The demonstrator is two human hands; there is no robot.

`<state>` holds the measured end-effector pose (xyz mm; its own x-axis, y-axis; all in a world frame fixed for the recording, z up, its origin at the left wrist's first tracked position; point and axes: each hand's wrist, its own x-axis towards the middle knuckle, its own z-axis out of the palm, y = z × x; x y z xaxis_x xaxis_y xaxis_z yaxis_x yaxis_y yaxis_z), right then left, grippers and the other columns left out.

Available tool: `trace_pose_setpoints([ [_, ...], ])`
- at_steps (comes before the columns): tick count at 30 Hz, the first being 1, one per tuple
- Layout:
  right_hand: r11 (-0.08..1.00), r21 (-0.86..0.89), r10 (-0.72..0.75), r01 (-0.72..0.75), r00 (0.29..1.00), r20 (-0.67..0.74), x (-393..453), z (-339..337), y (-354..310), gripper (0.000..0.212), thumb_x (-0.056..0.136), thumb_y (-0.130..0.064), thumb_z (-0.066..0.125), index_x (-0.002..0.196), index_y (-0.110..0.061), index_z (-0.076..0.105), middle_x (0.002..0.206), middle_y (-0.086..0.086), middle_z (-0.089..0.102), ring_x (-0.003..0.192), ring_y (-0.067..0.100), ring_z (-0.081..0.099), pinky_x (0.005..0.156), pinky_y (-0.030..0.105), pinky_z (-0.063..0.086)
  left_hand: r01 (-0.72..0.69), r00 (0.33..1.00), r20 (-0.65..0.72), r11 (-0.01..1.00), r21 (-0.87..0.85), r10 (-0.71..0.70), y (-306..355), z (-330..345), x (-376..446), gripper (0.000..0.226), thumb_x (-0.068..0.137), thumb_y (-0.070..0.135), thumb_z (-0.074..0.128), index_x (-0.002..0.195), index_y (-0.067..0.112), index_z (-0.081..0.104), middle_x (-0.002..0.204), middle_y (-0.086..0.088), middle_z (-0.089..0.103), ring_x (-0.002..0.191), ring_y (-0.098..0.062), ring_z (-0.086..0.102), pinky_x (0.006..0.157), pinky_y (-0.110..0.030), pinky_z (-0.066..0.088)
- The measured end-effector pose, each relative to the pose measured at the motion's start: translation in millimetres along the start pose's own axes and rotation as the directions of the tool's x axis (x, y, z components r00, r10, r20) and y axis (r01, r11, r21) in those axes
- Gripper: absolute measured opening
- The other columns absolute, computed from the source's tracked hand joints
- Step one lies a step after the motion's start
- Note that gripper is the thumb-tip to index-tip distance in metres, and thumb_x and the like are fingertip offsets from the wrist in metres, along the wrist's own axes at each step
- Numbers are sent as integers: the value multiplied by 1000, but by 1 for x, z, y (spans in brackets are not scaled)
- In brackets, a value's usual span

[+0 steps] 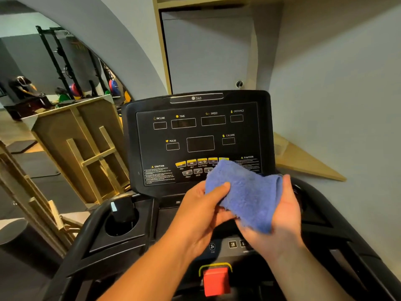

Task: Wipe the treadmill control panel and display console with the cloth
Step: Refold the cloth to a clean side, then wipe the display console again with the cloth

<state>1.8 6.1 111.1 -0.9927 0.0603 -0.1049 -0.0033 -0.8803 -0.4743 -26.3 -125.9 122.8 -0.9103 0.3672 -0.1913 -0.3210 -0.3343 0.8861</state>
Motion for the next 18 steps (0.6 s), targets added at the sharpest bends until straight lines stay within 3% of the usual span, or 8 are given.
trace_pose_setpoints([
  [1,997,60,45,-44,999,-20,1,-3,-3,74,99,-61,33,113,0,74,112,23,72,100,34,72,82,47,59,20,1000,-9,1000,9,-19,-2,-5,1,19,100,9,61,115,3,71,107,-15,79,90,-19,77,72,-31,64],
  [4,994,74,77,-75,997,-29,4,-3,-8,78,88,-76,40,99,-9,81,106,16,75,90,31,75,71,47,61,52,999,-3,998,27,-52,-2,-13,4,20,100,10,63,116,3,71,109,-15,79,91,-20,78,73,-31,64],
  [7,994,52,97,-94,993,-67,2,-3,-7,76,86,-76,46,106,-11,79,108,15,74,93,31,74,73,45,61,38,999,8,996,77,-38,0,-19,6,24,98,18,66,118,5,71,109,-14,79,94,-21,78,77,-34,63],
  [10,992,81,102,-96,992,-74,2,-5,-10,70,88,-72,46,83,-13,81,91,10,75,81,29,75,67,43,61,37,997,-75,985,167,-25,-3,-38,13,32,97,32,68,114,5,67,105,-16,79,90,-27,77,82,-41,61],
  [12,995,87,63,-54,992,-110,4,-10,-15,65,90,-69,46,79,-15,80,92,8,75,83,28,76,66,44,61,-6,979,-193,956,295,65,-4,-64,24,31,95,37,69,111,11,65,105,-15,79,89,-28,76,79,-41,60],
  [15,999,25,-23,27,991,-130,15,-15,-25,61,92,-67,45,80,-19,81,100,5,76,96,27,75,76,46,61,-76,908,-285,789,610,307,-1,-121,44,5,100,28,64,102,24,65,98,-6,77,91,-23,75,84,-40,59],
  [18,995,14,-101,103,990,-98,24,-11,-34,64,97,-63,40,60,-25,75,81,-3,75,84,19,76,74,39,62,2,831,-288,516,857,475,-3,-185,56,4,100,25,64,99,28,64,90,4,71,89,-19,70,79,-35,53],
])
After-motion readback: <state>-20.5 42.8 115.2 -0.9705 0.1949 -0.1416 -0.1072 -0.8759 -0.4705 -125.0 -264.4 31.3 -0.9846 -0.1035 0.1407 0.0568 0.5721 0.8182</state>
